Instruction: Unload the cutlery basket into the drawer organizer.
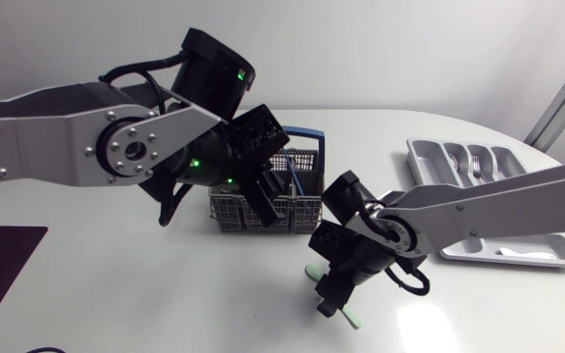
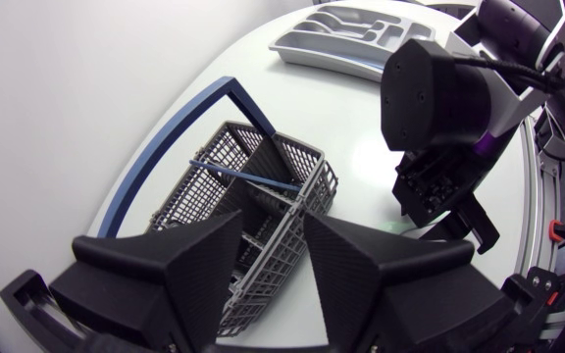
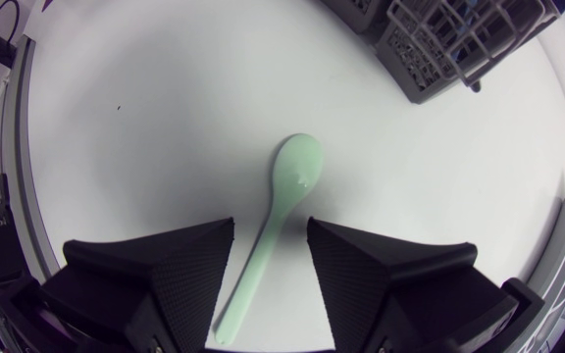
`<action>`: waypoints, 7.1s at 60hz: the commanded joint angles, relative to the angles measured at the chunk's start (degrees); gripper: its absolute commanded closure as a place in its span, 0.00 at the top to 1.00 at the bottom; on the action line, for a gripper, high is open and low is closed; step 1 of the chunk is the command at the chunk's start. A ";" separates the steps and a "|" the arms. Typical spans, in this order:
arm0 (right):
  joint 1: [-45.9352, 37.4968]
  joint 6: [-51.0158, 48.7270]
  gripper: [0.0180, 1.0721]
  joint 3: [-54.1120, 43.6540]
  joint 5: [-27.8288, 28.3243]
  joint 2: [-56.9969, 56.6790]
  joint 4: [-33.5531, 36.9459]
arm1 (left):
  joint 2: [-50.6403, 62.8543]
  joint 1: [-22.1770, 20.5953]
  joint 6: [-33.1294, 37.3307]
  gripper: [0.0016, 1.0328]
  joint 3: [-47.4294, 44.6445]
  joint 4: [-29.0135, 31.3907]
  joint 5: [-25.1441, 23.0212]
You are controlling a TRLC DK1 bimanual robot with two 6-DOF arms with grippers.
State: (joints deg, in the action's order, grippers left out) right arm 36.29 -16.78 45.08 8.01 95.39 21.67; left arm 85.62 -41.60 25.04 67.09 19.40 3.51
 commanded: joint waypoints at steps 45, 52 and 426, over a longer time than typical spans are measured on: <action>0.62 -0.28 0.05 -1.13 -1.77 -2.14 3.20 | -3.10 1.00 -1.66 0.44 -3.02 -1.82 0.36; -1.84 -4.41 0.05 -3.33 -0.80 -8.38 5.66 | -3.27 1.35 -2.10 0.44 -3.28 -2.61 0.36; -12.65 -5.81 0.05 3.70 27.67 -23.15 0.65 | 2.00 4.69 -28.20 0.33 8.76 -7.53 -37.26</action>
State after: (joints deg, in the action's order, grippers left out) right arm 23.00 -23.33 49.54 35.57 71.70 21.32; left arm 88.29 -37.23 -1.78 74.74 13.17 -32.82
